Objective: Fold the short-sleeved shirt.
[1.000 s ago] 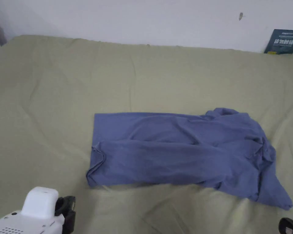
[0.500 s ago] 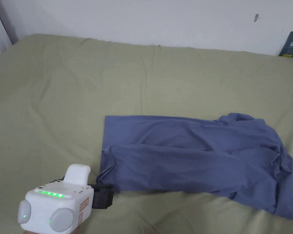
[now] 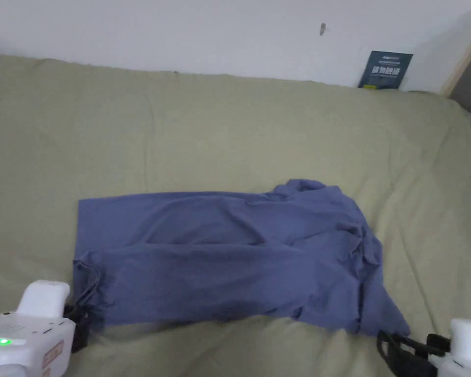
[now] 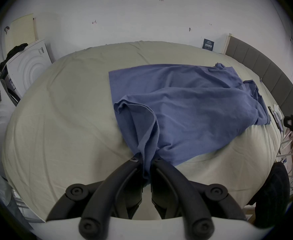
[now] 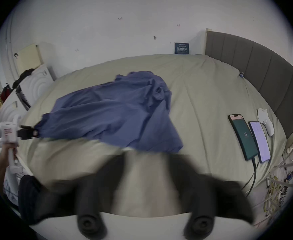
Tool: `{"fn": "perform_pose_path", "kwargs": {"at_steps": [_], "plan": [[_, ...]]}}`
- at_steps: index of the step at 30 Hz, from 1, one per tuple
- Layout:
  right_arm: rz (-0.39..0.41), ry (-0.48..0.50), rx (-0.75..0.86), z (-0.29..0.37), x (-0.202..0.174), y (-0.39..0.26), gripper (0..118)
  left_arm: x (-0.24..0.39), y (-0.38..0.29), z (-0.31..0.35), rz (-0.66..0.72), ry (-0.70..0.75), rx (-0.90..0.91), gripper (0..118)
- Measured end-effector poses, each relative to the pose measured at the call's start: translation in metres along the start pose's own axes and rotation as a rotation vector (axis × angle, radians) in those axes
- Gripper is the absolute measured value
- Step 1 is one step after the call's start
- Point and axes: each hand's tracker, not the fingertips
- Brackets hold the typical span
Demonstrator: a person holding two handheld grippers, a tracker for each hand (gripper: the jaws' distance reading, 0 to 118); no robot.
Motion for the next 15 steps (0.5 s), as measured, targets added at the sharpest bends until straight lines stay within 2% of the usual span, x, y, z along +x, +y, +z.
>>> {"fn": "perform_pose_path", "kwargs": {"at_steps": [1,2,4,8,9,10,11,12,13,15], "plan": [[0.01,0.0,-0.032,-0.019,0.005,0.007,118,0.0,0.001,0.003,0.006,-0.002,0.005,6],[0.028,-0.013,0.055,-0.024,0.011,0.013,117,0.0,0.005,0.005,0.014,-0.003,0.003,6],[0.046,-0.046,-0.035,-0.054,0.019,0.018,117,0.002,0.008,0.008,0.02,0.003,0.006,6],[0.056,-0.037,-0.139,-0.106,0.028,0.023,116,0.002,0.009,0.004,0.025,0.009,-0.007,6],[0.091,-0.008,-0.241,-0.117,0.027,0.025,96,0.002,0.009,0.003,0.028,0.012,-0.011,6],[0.102,-0.008,-0.28,-0.122,0.025,0.022,63,0.001,0.008,0.002,0.033,0.013,-0.014,6],[0.091,0.007,-0.279,-0.123,0.025,0.019,56,0.0,0.008,0.001,0.039,0.013,-0.017,6],[0.059,0.0,-0.23,-0.106,0.018,0.026,31,0.0,0.008,0.001,0.045,0.013,-0.018,6],[0.066,-0.005,-0.232,-0.101,0.015,0.029,8,0.0,0.008,0.001,0.053,0.011,-0.019,6],[0.059,0.027,-0.242,-0.096,0.015,0.033,8,-0.004,0.008,-0.001,0.071,0.002,-0.022,5]]}}
